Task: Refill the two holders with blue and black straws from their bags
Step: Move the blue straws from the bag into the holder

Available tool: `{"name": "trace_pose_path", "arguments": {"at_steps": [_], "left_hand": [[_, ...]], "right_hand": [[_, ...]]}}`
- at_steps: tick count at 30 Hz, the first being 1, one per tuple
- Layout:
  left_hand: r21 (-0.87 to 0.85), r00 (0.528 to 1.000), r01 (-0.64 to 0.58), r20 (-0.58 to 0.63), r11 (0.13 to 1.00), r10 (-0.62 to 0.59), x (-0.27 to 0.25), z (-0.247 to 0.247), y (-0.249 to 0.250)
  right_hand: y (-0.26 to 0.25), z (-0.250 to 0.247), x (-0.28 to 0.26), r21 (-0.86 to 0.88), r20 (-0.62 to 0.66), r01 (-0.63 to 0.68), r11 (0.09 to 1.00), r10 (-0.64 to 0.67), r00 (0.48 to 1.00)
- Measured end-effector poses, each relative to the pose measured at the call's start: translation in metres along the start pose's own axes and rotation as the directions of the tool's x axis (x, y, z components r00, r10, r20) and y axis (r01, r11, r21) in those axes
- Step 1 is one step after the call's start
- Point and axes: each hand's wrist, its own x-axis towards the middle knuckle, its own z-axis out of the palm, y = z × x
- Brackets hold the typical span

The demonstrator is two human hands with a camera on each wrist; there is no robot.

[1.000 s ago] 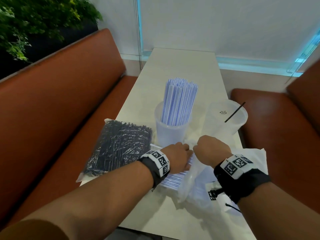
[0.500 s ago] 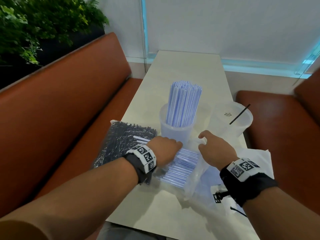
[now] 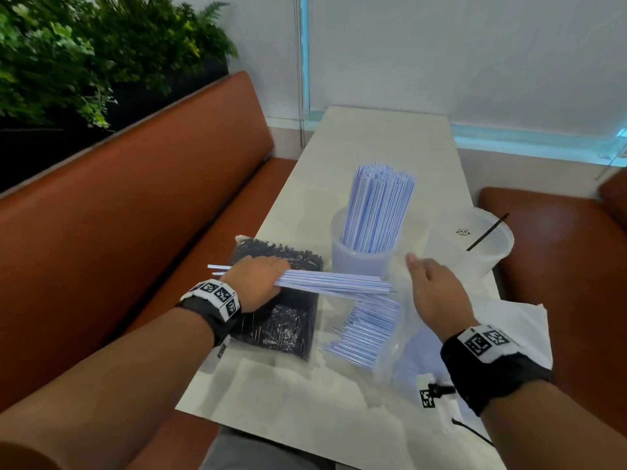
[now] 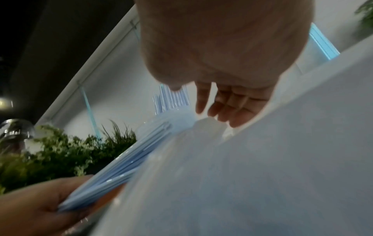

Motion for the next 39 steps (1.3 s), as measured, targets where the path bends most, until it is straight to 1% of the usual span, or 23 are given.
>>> {"name": "trace_pose_path", "arguments": {"at_steps": [1, 2, 3, 4, 5, 6, 10, 11, 13, 14, 16, 17, 18, 21, 25, 28, 29, 32, 34, 35, 36, 37, 39], "left_hand": [[-0.022, 0.999, -0.012, -0.031, 1.0, 0.012, 0.0, -0.001, 0.003], [-0.052, 0.998, -0.035, -0.062, 0.998, 0.032, 0.002, -0.002, 0.009], [-0.082, 0.994, -0.063, -0.091, 0.995, 0.055, 0.004, -0.004, 0.018], [-0.106, 0.99, -0.091, -0.116, 0.99, 0.078, 0.008, -0.006, 0.027], [-0.118, 0.987, -0.112, -0.132, 0.987, 0.096, 0.012, -0.008, 0.037], [-0.117, 0.985, -0.121, -0.135, 0.986, 0.105, 0.016, -0.01, 0.045], [-0.07, 0.984, -0.096, -0.159, 0.993, 0.084, 0.026, -0.018, 0.058], [-0.066, 0.982, -0.089, -0.173, 0.994, 0.077, 0.027, -0.02, 0.058], [-0.051, 0.982, -0.079, -0.177, 0.996, 0.069, 0.029, -0.022, 0.058], [-0.039, 0.983, -0.076, -0.171, 0.996, 0.068, 0.029, -0.022, 0.057], [-0.028, 0.987, -0.068, -0.148, 0.997, 0.063, 0.028, -0.021, 0.055], [-0.028, 0.989, -0.062, -0.136, 0.998, 0.058, 0.026, -0.019, 0.054], [-0.028, 0.99, -0.056, -0.13, 0.998, 0.052, 0.025, -0.017, 0.053], [-0.026, 0.989, -0.057, -0.136, 0.998, 0.053, 0.023, -0.011, 0.051], [-0.031, 0.99, -0.072, -0.12, 0.997, 0.068, 0.021, -0.005, 0.052], [-0.069, 0.993, -0.056, -0.11, 0.996, 0.049, 0.02, -0.003, 0.05], [-0.086, 0.994, -0.044, -0.107, 0.995, 0.035, 0.019, -0.003, 0.048], [-0.096, 0.993, -0.024, -0.114, 0.995, 0.013, 0.017, -0.005, 0.042], [-0.11, 0.987, -0.054, -0.156, 0.992, 0.036, 0.016, -0.007, 0.046], [-0.107, 0.983, -0.076, -0.173, 0.991, 0.057, 0.017, -0.009, 0.051], [-0.095, 0.98, -0.094, -0.183, 0.991, 0.075, 0.019, -0.011, 0.055], [-0.082, 0.978, -0.105, -0.188, 0.991, 0.088, 0.021, -0.015, 0.06], [-0.068, 0.976, -0.11, -0.194, 0.992, 0.095, 0.025, -0.023, 0.065]], "right_hand": [[-0.007, 0.0, -0.003, 0.167, -0.054, 0.012, 0.986, -0.003, 0.999], [-0.015, 0.001, -0.005, 0.322, -0.064, 0.006, 0.947, 0.015, 0.998], [-0.021, 0.003, -0.007, 0.427, -0.035, -0.022, 0.904, 0.041, 0.999], [-0.025, 0.006, -0.009, 0.477, 0.01, -0.055, 0.877, 0.058, 0.998], [-0.027, 0.007, -0.009, 0.492, 0.036, -0.074, 0.868, 0.064, 0.997], [-0.028, 0.007, -0.008, 0.5, 0.027, -0.072, 0.863, 0.067, 0.997], [-0.022, -0.009, -0.001, 0.524, -0.18, -0.002, 0.852, 0.113, 0.977], [-0.018, -0.013, 0.001, 0.507, -0.194, -0.02, 0.862, 0.137, 0.971], [-0.013, -0.018, 0.002, 0.481, -0.142, -0.094, 0.872, 0.183, 0.973], [-0.007, -0.019, 0.001, 0.422, -0.108, -0.142, 0.896, 0.205, 0.973], [0.009, -0.022, 0.001, 0.118, -0.108, -0.264, 0.957, 0.277, 0.955], [0.016, -0.022, 0.001, 0.011, -0.129, -0.327, 0.945, 0.326, 0.937], [0.021, -0.02, 0.0, 0.012, -0.115, -0.36, 0.933, 0.359, 0.926], [0.029, -0.008, -0.006, 0.221, -0.013, -0.33, 0.918, 0.341, 0.94], [0.019, 0.008, -0.014, 0.39, 0.036, -0.36, 0.848, 0.376, 0.926], [0.001, 0.019, -0.016, 0.538, 0.142, -0.439, 0.719, 0.436, 0.889], [-0.004, 0.02, -0.015, 0.583, 0.167, -0.438, 0.684, 0.427, 0.889], [-0.016, 0.014, -0.008, 0.67, 0.153, -0.362, 0.648, 0.357, 0.922], [-0.024, 0.01, -0.006, 0.71, 0.178, -0.352, 0.61, 0.329, 0.928], [-0.026, 0.008, -0.006, 0.712, 0.176, -0.34, 0.615, 0.312, 0.934], [-0.026, 0.007, -0.006, 0.702, 0.14, -0.305, 0.643, 0.295, 0.945], [-0.027, 0.004, -0.004, 0.685, 0.062, -0.247, 0.686, 0.284, 0.957], [-0.026, -0.005, -0.004, 0.658, -0.098, -0.157, 0.737, 0.29, 0.952]]}}
